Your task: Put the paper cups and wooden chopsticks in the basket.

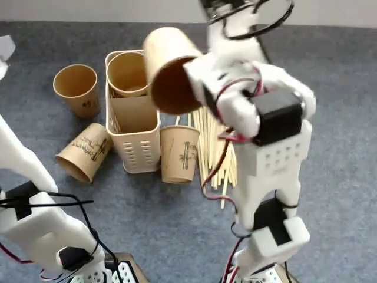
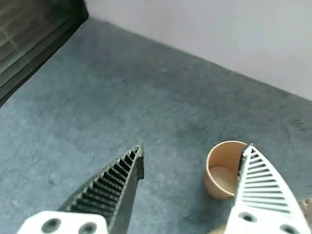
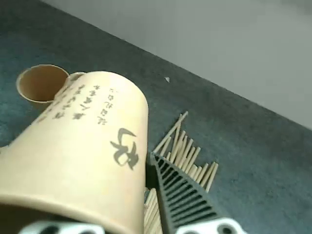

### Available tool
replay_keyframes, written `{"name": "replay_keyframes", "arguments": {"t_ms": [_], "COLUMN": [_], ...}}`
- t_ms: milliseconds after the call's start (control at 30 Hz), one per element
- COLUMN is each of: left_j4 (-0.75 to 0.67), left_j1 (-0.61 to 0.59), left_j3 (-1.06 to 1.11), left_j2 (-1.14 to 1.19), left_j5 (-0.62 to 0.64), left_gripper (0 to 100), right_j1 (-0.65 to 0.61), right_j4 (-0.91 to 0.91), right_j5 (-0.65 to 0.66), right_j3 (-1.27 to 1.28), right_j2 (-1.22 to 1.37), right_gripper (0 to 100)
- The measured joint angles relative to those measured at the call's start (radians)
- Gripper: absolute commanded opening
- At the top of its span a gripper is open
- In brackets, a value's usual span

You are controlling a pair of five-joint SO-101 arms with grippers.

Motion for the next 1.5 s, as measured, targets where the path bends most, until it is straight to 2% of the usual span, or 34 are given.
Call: {"name": "replay_keyframes", "arguments": {"t_ms": [167, 467, 833, 1067, 1500], "left_j4": [0.000, 0.000, 0.000, 0.000, 0.000], "left_j1": [-0.025, -0.044, -0.095, -0.095, -0.107], "left_j3": [0.015, 0.015, 0.015, 0.015, 0.112], "left_j2": [0.000, 0.000, 0.002, 0.002, 0.002], "left_j5": [0.000, 0.000, 0.000, 0.000, 0.000], "left_gripper": [32, 32, 32, 32, 33], "right_j1": [-0.028, -0.160, -0.140, -0.138, -0.138], "right_j4": [-0.104, -0.170, -0.204, -0.244, -0.388], "right_j5": [-0.015, -0.052, -0.054, -0.054, -0.054], "right_j3": [0.157, 0.166, 0.126, 0.071, 0.063], "right_j2": [0.035, 0.144, 0.275, 0.275, 0.275], "right_gripper": [0.5, 0.5, 1.9, 16.6, 16.7]}}
